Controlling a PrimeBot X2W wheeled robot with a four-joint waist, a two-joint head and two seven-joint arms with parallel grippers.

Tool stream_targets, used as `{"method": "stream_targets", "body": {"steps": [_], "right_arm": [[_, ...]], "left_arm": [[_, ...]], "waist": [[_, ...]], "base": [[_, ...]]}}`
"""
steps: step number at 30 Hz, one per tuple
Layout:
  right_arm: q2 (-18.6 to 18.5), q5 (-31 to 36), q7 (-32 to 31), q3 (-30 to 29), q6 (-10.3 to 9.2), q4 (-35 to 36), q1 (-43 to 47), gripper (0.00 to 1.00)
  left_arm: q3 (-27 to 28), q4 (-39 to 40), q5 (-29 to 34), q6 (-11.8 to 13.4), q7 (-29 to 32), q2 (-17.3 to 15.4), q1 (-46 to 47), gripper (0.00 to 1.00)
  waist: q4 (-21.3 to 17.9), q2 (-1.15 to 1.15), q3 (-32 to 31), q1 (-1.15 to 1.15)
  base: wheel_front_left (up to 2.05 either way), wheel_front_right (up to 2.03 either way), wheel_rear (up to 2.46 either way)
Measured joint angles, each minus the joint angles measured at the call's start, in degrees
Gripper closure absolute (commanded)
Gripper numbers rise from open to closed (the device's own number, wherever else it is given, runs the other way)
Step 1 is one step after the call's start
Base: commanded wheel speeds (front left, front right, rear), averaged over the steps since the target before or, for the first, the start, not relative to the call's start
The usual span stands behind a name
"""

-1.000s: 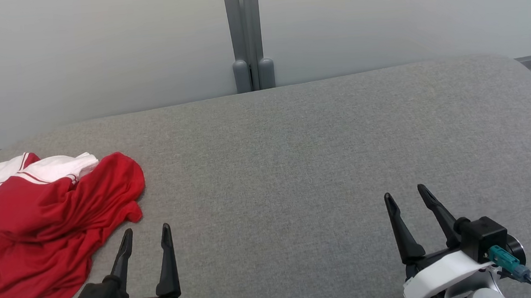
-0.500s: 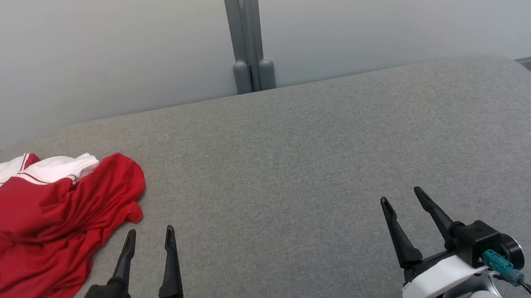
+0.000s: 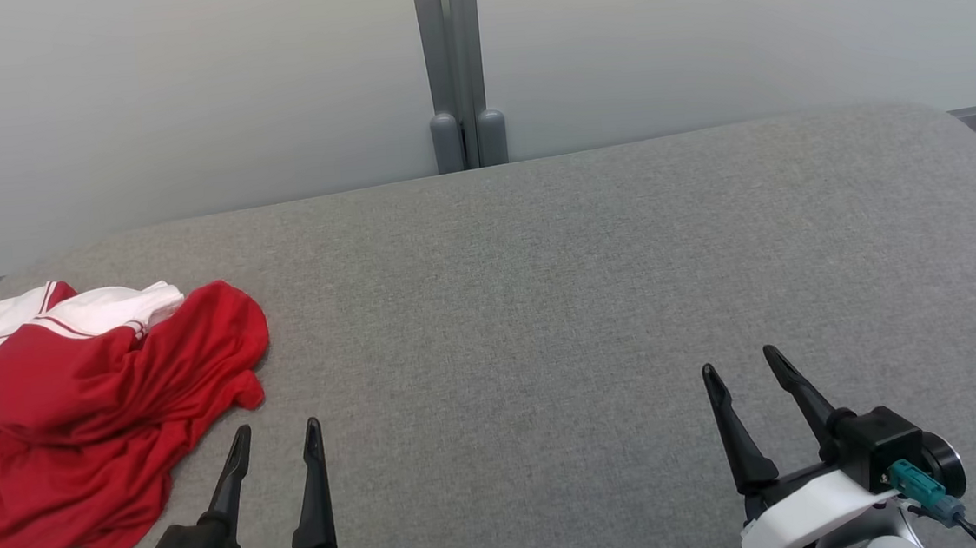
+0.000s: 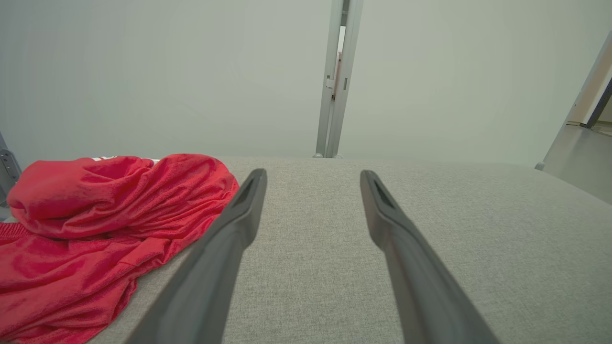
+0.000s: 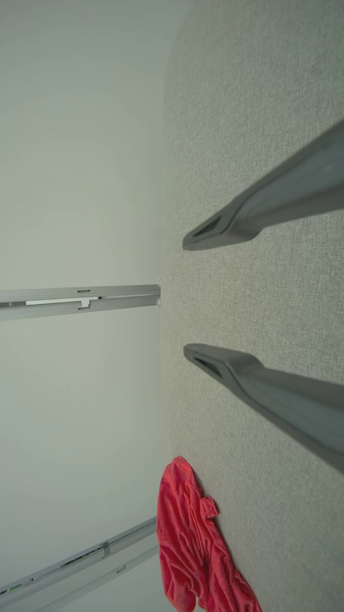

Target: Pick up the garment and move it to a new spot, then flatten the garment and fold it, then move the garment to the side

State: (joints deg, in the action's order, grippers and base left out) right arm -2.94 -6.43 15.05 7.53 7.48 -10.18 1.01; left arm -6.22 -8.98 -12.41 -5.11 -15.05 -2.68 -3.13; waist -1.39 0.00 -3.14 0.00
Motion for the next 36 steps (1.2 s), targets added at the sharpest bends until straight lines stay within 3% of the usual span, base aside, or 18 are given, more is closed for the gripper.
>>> {"method": "stream_targets", "body": {"steps": [15, 36], "right_arm": [[0.0, 0.1, 0.0, 0.4, 0.0, 0.5, 1.5, 0.0], [0.1, -0.7, 0.0, 2.3, 0.0, -0.1, 2.5, 0.0]], "left_arm": [[0.8, 0.7, 0.6, 1.0, -0.1, 0.0, -0.2, 0.0], [4.5, 2.2, 3.8, 2.2, -0.1, 0.0, -3.4, 0.0]], "waist": [[6.2, 0.0, 0.4, 0.0], [23.9, 0.0, -0.4, 0.0]], "base": [[0.0, 0.0, 0.0], [0.0, 0.0, 0.0]]}}
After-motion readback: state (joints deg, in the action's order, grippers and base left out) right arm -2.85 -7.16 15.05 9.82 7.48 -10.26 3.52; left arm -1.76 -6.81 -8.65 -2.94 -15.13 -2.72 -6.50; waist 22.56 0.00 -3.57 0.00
